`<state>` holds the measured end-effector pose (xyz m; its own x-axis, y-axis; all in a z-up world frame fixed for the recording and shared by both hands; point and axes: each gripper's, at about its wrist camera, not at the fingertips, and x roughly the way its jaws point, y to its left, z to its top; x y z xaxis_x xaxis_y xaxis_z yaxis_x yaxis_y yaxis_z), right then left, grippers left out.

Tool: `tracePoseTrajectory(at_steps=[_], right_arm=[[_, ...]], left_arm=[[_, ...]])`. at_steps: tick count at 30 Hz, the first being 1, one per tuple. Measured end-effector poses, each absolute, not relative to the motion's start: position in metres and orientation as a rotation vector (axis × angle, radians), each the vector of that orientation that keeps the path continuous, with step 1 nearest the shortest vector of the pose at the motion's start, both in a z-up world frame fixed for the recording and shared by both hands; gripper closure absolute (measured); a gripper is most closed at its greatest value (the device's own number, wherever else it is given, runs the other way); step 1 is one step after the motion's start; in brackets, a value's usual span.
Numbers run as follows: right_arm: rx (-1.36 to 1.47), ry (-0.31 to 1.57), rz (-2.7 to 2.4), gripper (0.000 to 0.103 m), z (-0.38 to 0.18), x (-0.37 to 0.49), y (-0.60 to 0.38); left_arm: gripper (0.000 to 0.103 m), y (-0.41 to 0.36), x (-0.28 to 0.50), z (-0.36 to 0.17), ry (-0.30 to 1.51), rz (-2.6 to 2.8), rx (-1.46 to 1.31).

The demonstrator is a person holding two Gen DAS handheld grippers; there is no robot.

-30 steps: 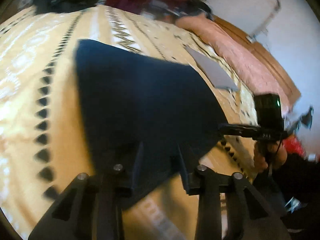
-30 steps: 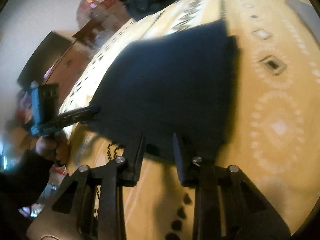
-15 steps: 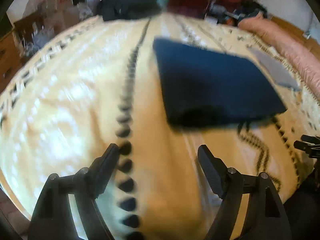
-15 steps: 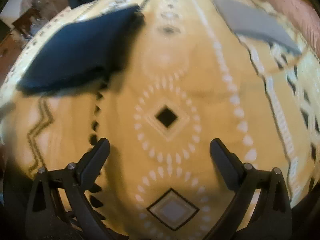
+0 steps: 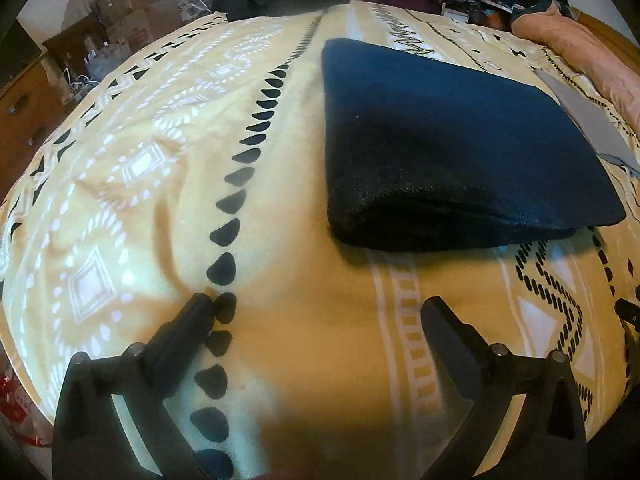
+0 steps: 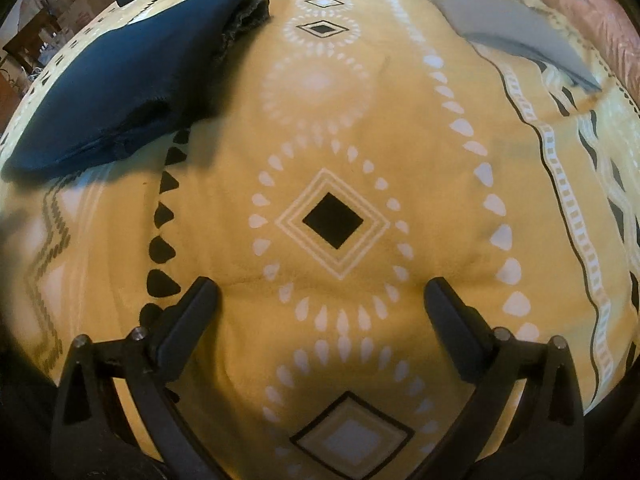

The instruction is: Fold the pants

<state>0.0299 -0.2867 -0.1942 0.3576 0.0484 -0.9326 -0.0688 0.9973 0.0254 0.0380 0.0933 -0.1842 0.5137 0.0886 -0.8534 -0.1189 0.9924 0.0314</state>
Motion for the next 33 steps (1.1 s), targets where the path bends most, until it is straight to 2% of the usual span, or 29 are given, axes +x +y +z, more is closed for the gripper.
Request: tracePoseTrajectory(at_steps=[14, 19, 22, 28, 33], right_arm=[[0.001, 1.176, 0.028, 0.000, -0.197, 0.040, -0.288], [-0.021, 1.133, 0.018, 0.000, -0.172, 0.035, -0.280], [-0.006, 1.035, 0.050, 0.000, -0.128, 0.030, -0.267], [-0.030, 0.780, 0.141, 0.000, -0.012, 0.013, -0.222], [-0.009, 0.727, 0.134, 0.000, 0.029, 0.010, -0.202]], left_arm=[[0.000, 0.093, 0.047, -0.184, 1.004, 0.139, -0.046], [0.000, 0.092, 0.050, -0.170, 1.015, 0.145, -0.041], [0.000, 0.083, 0.048, -0.142, 0.969, 0.142, -0.019], [0.000, 0.043, 0.027, -0.028, 0.713, 0.092, 0.018], [0.000, 0.029, 0.019, 0.037, 0.637, 0.098, -0.015]])
